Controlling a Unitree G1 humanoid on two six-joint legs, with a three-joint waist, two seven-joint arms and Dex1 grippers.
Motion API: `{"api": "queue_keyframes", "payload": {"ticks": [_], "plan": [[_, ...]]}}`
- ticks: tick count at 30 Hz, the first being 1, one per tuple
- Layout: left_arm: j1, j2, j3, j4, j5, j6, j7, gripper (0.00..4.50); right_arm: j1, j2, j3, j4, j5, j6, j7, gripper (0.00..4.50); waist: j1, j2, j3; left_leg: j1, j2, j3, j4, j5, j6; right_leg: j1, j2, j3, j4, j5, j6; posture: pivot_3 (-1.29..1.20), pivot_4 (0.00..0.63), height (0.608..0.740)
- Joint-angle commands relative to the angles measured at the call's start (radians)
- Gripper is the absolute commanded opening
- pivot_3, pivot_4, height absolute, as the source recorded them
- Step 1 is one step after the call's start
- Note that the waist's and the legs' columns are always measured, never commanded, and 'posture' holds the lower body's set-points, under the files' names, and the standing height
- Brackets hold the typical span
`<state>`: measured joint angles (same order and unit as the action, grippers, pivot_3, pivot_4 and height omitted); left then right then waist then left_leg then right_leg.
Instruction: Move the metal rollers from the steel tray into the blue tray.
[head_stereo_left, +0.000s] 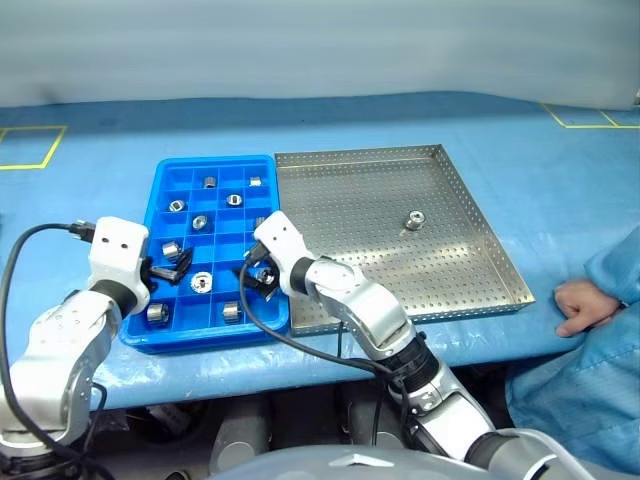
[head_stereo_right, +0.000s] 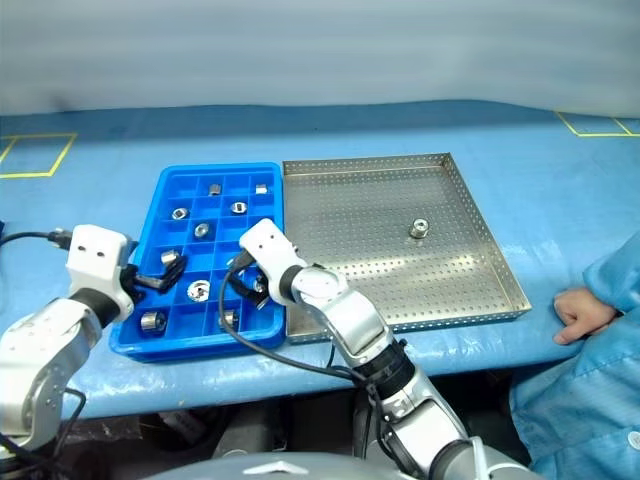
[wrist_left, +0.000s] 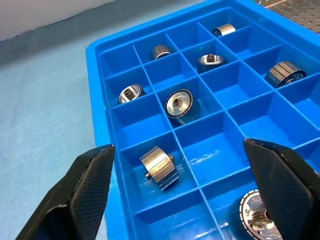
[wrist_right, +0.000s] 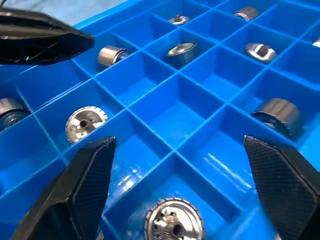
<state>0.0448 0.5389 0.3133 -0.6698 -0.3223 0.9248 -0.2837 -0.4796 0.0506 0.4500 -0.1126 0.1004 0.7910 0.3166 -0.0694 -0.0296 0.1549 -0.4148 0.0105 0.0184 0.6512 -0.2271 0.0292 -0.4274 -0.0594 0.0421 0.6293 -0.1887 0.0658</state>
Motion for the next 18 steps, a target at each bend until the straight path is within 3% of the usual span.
{"api": "queue_keyframes", "payload": {"ticks": [1, 10, 18], "plan": [[-0.057, -0.022, -0.060, 0.007, -0.008, -0.032, -0.007, 4.50, 0.008, -0.012, -0.088, -0.144, 0.021, -0.006, -0.016, 4.33, 0.000, 0.000, 0.000, 0.000, 0.000, 0.000, 0.000, 0.000, 0.000, 0.000, 0.000, 0.000, 0.000, 0.000, 0.000, -0.13, 0.150, 0.740], [-0.264, -0.151, -0.272, 0.153, 0.003, -0.144, -0.036, 4.50, 0.068, -0.134, -0.283, -0.273, -0.020, 0.044, -0.113, 4.33, -0.016, 0.000, 0.000, -0.001, -0.001, 0.001, 0.000, 0.000, 0.000, 0.000, 0.000, 0.001, 0.000, 0.000, 0.000, -0.21, 0.150, 0.740], [-0.461, -0.289, -0.390, 0.418, 0.055, -0.279, -0.037, 4.50, 0.124, -0.203, -0.335, -0.285, -0.083, 0.051, -0.188, 4.33, -0.084, 0.000, 0.000, -0.001, -0.005, 0.002, 0.000, 0.000, 0.001, 0.000, 0.003, 0.004, 0.000, 0.004, 0.007, -0.31, 0.150, 0.740]]}}
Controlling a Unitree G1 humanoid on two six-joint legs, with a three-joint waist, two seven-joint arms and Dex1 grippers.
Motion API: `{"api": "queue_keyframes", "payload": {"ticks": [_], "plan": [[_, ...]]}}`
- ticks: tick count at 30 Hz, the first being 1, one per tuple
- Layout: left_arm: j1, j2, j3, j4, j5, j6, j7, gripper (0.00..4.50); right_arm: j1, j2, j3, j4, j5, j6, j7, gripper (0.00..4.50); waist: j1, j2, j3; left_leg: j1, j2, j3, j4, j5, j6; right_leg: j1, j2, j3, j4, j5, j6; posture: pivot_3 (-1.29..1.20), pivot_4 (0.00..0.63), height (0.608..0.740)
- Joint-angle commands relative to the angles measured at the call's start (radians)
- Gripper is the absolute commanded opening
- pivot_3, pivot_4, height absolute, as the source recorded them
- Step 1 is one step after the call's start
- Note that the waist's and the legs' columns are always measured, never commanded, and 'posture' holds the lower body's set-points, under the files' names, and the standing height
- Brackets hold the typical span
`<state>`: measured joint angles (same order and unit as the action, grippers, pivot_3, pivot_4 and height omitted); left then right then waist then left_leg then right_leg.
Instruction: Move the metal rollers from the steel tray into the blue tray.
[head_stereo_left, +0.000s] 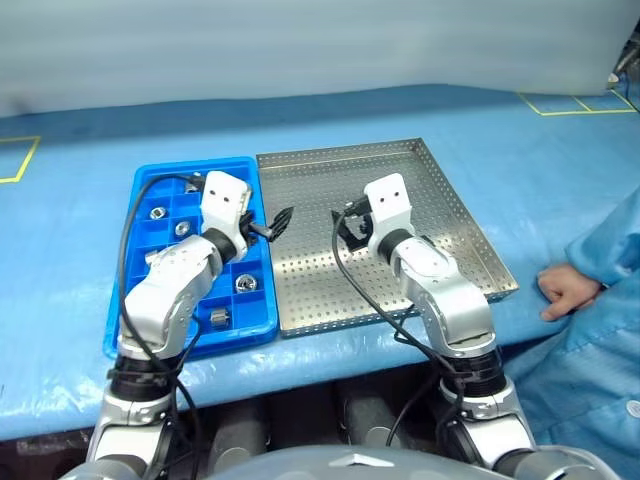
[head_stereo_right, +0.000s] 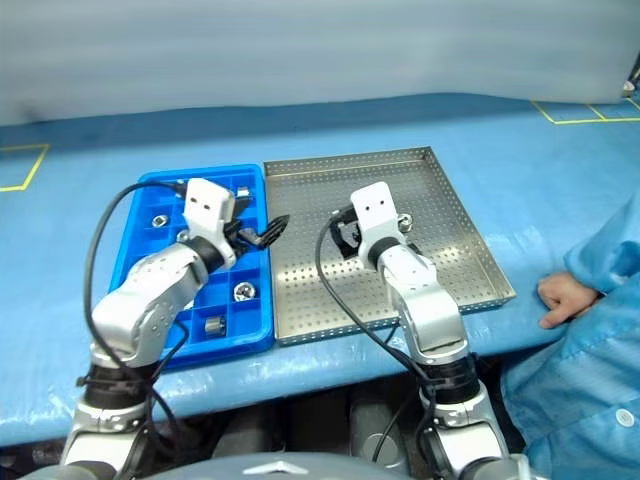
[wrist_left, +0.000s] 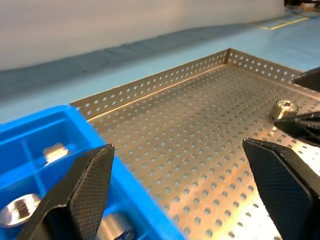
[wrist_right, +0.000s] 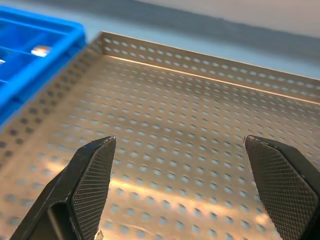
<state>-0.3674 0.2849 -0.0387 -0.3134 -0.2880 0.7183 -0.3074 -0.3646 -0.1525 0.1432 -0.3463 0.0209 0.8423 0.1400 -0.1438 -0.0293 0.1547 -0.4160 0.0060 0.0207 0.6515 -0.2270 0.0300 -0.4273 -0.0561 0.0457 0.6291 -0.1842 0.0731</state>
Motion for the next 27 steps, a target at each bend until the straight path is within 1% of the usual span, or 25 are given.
{"api": "queue_keyframes", "payload": {"ticks": [1, 4, 6, 8, 12, 16, 20, 27], "plan": [[-0.066, -0.055, -0.050, 0.096, 0.015, -0.078, -0.024, 4.50, 0.017, 0.000, -0.038, -0.046, -0.004, -0.002, -0.018, 4.33, -0.020, 0.000, 0.000, 0.000, 0.000, 0.000, 0.000, 0.000, 0.000, 0.000, 0.000, 0.000, 0.000, 0.000, 0.000, -0.31, 0.150, 0.740], [-0.107, -0.088, -0.104, 0.205, 0.053, -0.127, -0.042, 4.50, 0.034, -0.003, -0.058, 0.006, -0.026, -0.025, -0.049, 4.33, -0.052, 0.000, 0.000, -0.001, 0.000, -0.001, 0.000, 0.000, 0.000, 0.000, 0.001, 0.001, 0.000, 0.001, 0.001, -0.33, 0.150, 0.740], [-0.136, -0.110, -0.121, 0.271, 0.070, -0.163, -0.051, 4.50, 0.036, 0.014, -0.087, 0.052, -0.013, -0.053, -0.063, 4.33, -0.077, 0.000, 0.000, 0.000, -0.001, 0.000, 0.001, 0.000, 0.001, 0.001, 0.001, 0.003, -0.001, 0.001, 0.002, -0.37, 0.150, 0.740], [-0.156, -0.119, -0.126, 0.310, 0.082, -0.186, -0.057, 4.50, 0.009, 0.040, -0.130, 0.162, 0.007, -0.119, -0.080, 4.33, -0.108, 0.000, 0.000, 0.000, 0.000, 0.000, 0.001, 0.000, 0.001, 0.001, 0.001, 0.004, -0.001, 0.002, 0.004, -0.39, 0.150, 0.740], [-0.125, -0.105, -0.104, 0.286, 0.073, -0.185, -0.073, 4.50, -0.074, 0.068, -0.185, 0.331, 0.042, -0.205, -0.076, 4.33, -0.179, 0.002, 0.001, 0.000, 0.001, 0.001, 0.001, 0.000, 0.002, 0.001, 0.002, 0.007, -0.001, 0.003, 0.006, -0.38, 0.150, 0.740], [-0.056, -0.079, -0.086, 0.208, 0.064, -0.156, -0.070, 4.50, -0.169, 0.064, -0.197, 0.502, 0.047, -0.276, -0.057, 4.33, -0.227, 0.003, 0.002, 0.001, 0.002, 0.002, 0.001, 0.000, 0.002, 0.001, 0.003, 0.011, -0.001, 0.005, 0.009, -0.34, 0.150, 0.740], [0.006, -0.067, -0.069, 0.134, 0.054, -0.117, -0.055, 4.50, -0.245, 0.057, -0.181, 0.638, 0.039, -0.335, -0.033, 4.33, -0.234, 0.003, 0.002, 0.001, 0.002, 0.003, 0.001, 0.001, 0.003, 0.001, 0.004, 0.012, -0.001, 0.005, 0.010, -0.30, 0.150, 0.740], [0.087, -0.066, -0.038, 0.039, 0.059, -0.074, -0.016, 4.50, -0.373, 0.080, -0.151, 0.883, 0.017, -0.453, -0.010, 4.33, -0.202, 0.003, 0.002, 0.002, 0.003, 0.005, 0.001, 0.001, 0.004, 0.001, 0.004, 0.016, -0.002, 0.007, 0.012, -0.23, 0.150, 0.740]]}}
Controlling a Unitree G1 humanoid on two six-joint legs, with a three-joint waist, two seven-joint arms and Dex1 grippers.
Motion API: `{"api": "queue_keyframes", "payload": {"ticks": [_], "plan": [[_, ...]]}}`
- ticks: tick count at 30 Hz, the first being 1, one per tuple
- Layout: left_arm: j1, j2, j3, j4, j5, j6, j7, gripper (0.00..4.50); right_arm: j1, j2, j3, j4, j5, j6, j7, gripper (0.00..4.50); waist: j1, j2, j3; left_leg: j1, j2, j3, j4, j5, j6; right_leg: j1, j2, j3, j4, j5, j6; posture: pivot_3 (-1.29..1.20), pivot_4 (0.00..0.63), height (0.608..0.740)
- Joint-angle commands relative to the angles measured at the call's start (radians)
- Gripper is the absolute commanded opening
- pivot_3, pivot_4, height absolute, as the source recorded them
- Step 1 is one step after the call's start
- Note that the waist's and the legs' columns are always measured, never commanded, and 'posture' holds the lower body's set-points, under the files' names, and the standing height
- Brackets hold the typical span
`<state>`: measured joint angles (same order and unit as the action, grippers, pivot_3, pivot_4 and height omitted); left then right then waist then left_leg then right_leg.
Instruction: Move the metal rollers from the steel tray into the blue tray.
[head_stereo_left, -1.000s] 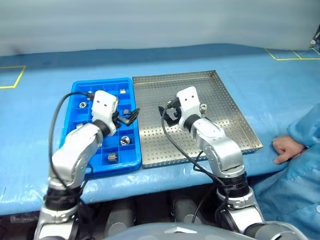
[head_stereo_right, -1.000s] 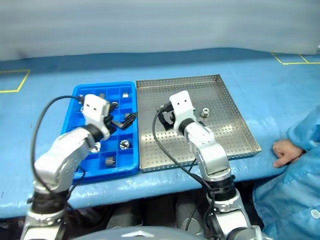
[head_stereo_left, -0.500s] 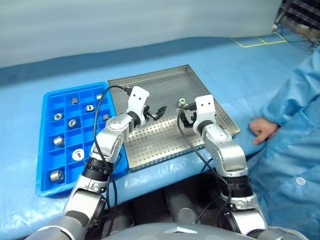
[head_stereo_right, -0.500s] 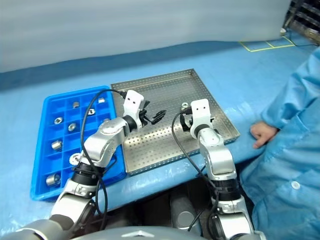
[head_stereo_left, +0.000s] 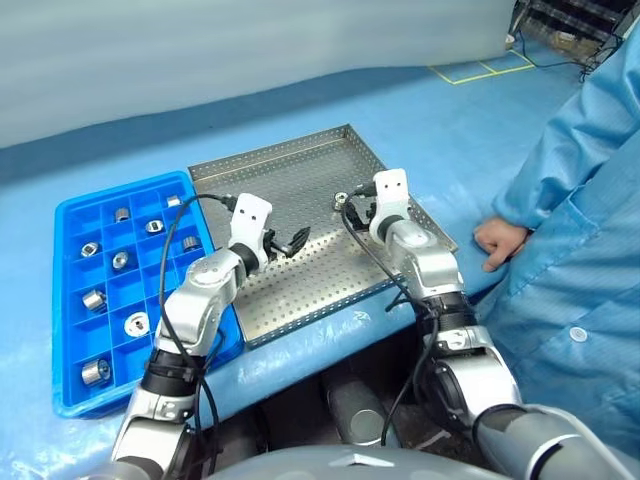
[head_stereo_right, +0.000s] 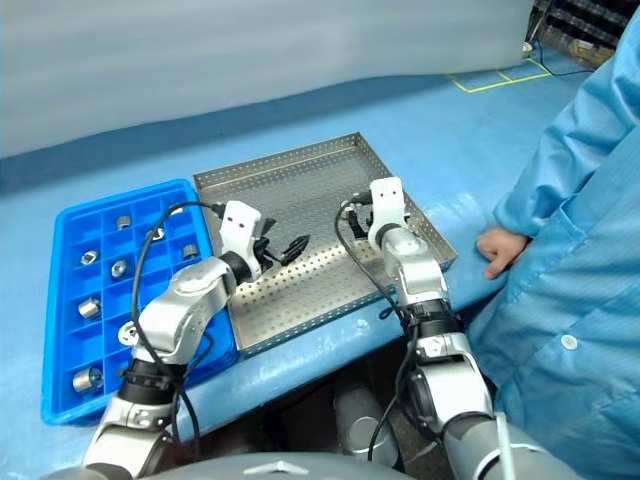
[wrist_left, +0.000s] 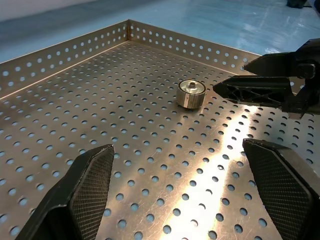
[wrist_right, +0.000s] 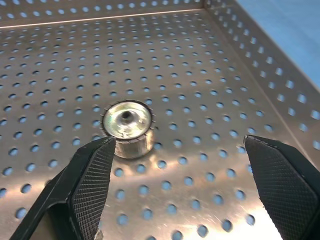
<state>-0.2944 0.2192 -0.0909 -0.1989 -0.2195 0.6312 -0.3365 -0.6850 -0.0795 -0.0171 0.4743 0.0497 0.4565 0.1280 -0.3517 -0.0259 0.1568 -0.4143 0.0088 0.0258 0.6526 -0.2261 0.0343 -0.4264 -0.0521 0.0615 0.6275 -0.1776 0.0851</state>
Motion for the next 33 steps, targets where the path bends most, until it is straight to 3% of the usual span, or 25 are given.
{"api": "queue_keyframes", "payload": {"ticks": [1, 15, 18, 23, 29, 33], "plan": [[0.022, 0.001, 0.015, -0.085, -0.008, 0.017, 0.015, 4.50, -0.067, 0.009, 0.012, 0.091, -0.016, -0.080, 0.001, 4.33, 0.014, 0.000, 0.000, 0.000, 0.000, 0.000, 0.000, 0.000, 0.000, 0.000, 0.000, 0.000, 0.000, 0.000, 0.000, -0.21, 0.150, 0.740], [0.075, 0.011, 0.038, -0.165, -0.006, 0.064, 0.042, 4.50, -0.217, 0.007, -0.032, 0.497, -0.022, -0.240, -0.031, 4.33, 0.095, 0.000, 0.000, 0.000, 0.000, 0.002, 0.000, -0.001, 0.002, -0.001, -0.001, 0.001, -0.001, 0.000, 0.000, -0.17, 0.150, 0.740], [0.077, 0.010, 0.042, -0.167, -0.006, 0.064, 0.048, 4.50, -0.205, 0.013, -0.051, 0.486, -0.007, -0.241, -0.035, 3.75, 0.100, 0.000, 0.000, 0.000, 0.000, 0.002, 0.000, -0.001, 0.002, 0.000, -0.001, 0.001, -0.001, 0.001, 0.000, -0.17, 0.150, 0.740], [0.088, 0.021, 0.053, -0.177, -0.009, 0.068, 0.050, 4.50, -0.172, 0.028, -0.045, 0.394, 0.005, -0.216, -0.033, 2.12, 0.105, 0.000, 0.000, 0.000, 0.000, 0.002, 0.000, -0.001, 0.002, -0.001, -0.001, 0.001, -0.001, 0.001, 0.000, -0.18, 0.150, 0.740], [0.144, 0.066, 0.073, -0.258, -0.020, 0.059, 0.021, 4.50, -0.101, 0.047, 0.009, 0.174, 0.016, -0.124, 0.057, 2.12, 0.108, 0.001, 0.001, -0.001, 0.000, 0.002, 0.000, -0.001, 0.002, -0.002, -0.001, 0.002, -0.001, 0.001, -0.001, -0.16, 0.150, 0.740], [0.247, 0.168, 0.136, -0.419, -0.069, 0.067, -0.059, 4.50, -0.020, 0.057, 0.095, -0.135, 0.068, 0.017, 0.193, 2.12, 0.116, 0.001, 0.001, -0.001, 0.001, 0.002, 0.000, -0.001, 0.002, -0.002, -0.001, 0.001, 0.000, 0.000, -0.001, -0.12, 0.150, 0.740]]}}
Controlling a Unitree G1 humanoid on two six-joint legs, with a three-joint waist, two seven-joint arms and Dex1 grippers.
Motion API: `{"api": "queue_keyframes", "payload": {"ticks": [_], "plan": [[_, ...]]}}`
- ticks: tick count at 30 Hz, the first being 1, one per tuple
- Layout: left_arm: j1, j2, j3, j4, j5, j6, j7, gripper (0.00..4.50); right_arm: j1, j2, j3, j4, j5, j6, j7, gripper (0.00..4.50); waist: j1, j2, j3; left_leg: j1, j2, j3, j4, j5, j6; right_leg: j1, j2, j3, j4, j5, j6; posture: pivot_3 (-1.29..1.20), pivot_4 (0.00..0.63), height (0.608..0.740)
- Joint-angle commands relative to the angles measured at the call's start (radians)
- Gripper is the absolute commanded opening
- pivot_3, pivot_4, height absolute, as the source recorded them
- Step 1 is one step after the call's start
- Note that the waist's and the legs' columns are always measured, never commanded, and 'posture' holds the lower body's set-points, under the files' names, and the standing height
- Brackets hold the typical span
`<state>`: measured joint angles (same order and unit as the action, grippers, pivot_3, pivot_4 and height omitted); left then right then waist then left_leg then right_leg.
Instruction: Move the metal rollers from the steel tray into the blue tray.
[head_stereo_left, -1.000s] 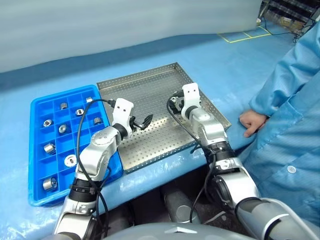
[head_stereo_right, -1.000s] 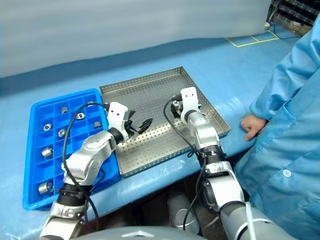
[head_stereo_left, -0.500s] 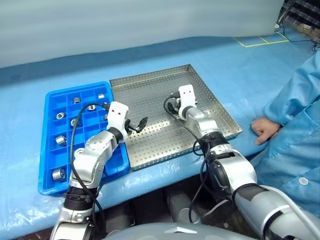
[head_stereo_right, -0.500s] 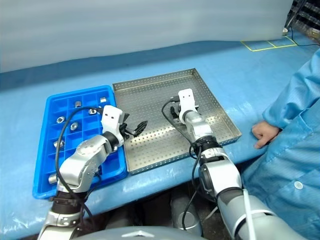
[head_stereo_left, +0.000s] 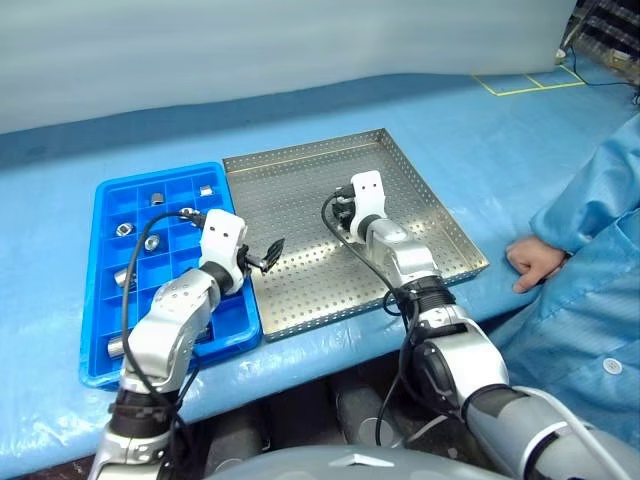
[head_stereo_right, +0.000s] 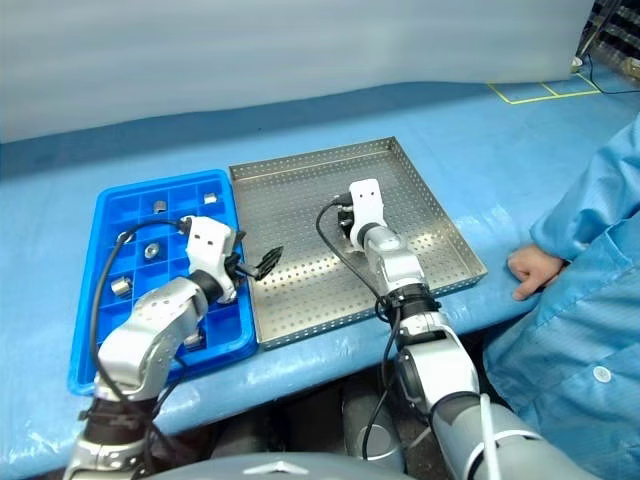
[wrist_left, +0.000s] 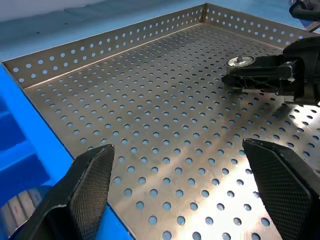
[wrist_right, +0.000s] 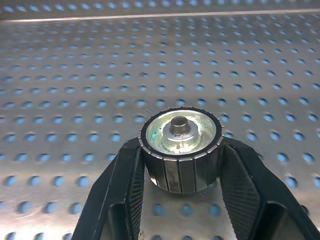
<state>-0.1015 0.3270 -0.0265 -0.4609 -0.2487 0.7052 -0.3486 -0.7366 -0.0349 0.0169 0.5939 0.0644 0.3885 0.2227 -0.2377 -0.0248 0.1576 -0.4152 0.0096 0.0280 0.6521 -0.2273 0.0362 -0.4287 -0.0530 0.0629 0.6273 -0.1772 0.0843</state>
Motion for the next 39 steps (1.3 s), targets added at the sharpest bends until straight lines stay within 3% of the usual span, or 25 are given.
{"api": "queue_keyframes", "payload": {"ticks": [1, 6, 12, 17, 23, 33, 39], "plan": [[0.083, 0.090, 0.107, -0.198, -0.043, 0.006, -0.050, 4.50, 0.049, 0.016, 0.086, -0.336, 0.070, 0.118, 0.132, 2.12, 0.004, 0.000, 0.000, 0.000, 0.001, 0.000, 0.000, 0.000, 0.000, -0.001, 0.000, 0.000, 0.000, 0.000, 0.000, -0.11, 0.150, 0.740], [0.215, 0.220, 0.280, -0.347, -0.029, 0.079, -0.040, 4.50, 0.092, 0.058, 0.184, -0.550, 0.113, 0.215, 0.194, 2.12, 0.038, 0.001, 0.001, 0.001, 0.002, -0.001, -0.001, 0.000, -0.001, -0.001, 0.001, -0.002, 0.001, -0.002, -0.003, -0.05, 0.150, 0.740], [0.323, 0.237, 0.416, -0.409, -0.014, 0.125, -0.005, 4.50, 0.053, 0.136, 0.221, -0.468, 0.094, 0.166, 0.176, 2.12, 0.115, 0.000, 0.001, 0.001, 0.002, -0.002, -0.001, 0.000, -0.001, -0.001, -0.005, -0.011, 0.001, -0.007, -0.012, 0.04, 0.150, 0.740], [0.365, 0.216, 0.413, -0.442, -0.016, 0.120, 0.014, 4.50, 0.035, 0.203, 0.283, -0.362, 0.066, 0.099, 0.185, 2.12, 0.171, 0.000, 0.000, 0.000, 0.001, -0.004, -0.002, 0.000, -0.002, -0.001, -0.007, -0.014, 0.000, -0.008, -0.014, 0.06, 0.150, 0.740], [0.368, 0.198, 0.384, -0.451, -0.013, 0.114, 0.032, 4.50, 0.029, 0.233, 0.331, -0.241, 0.032, 0.040, 0.177, 2.12, 0.200, 0.000, 0.000, 0.001, 0.001, -0.007, -0.002, 0.000, -0.005, -0.001, -0.008, -0.018, 0.000, -0.009, -0.017, 0.08, 0.150, 0.740], [0.336, 0.196, 0.344, -0.412, -0.004, 0.096, 0.032, 4.50, 0.015, 0.228, 0.298, -0.171, 0.043, 0.045, 0.173, 2.12, 0.202, -0.001, 0.000, 0.003, 0.002, -0.009, -0.003, 0.002, -0.007, 0.001, -0.005, -0.020, 0.000, -0.010, -0.020, 0.05, 0.150, 0.740], [0.316, 0.198, 0.332, -0.389, 0.004, 0.085, 0.027, 4.50, 0.044, 0.241, 0.353, -0.228, 0.049, 0.070, 0.205, 2.12, 0.200, -0.001, 0.000, 0.003, 0.002, -0.009, -0.003, 0.002, -0.006, 0.002, -0.005, -0.020, 0.000, -0.010, -0.020, 0.05, 0.150, 0.740]]}}
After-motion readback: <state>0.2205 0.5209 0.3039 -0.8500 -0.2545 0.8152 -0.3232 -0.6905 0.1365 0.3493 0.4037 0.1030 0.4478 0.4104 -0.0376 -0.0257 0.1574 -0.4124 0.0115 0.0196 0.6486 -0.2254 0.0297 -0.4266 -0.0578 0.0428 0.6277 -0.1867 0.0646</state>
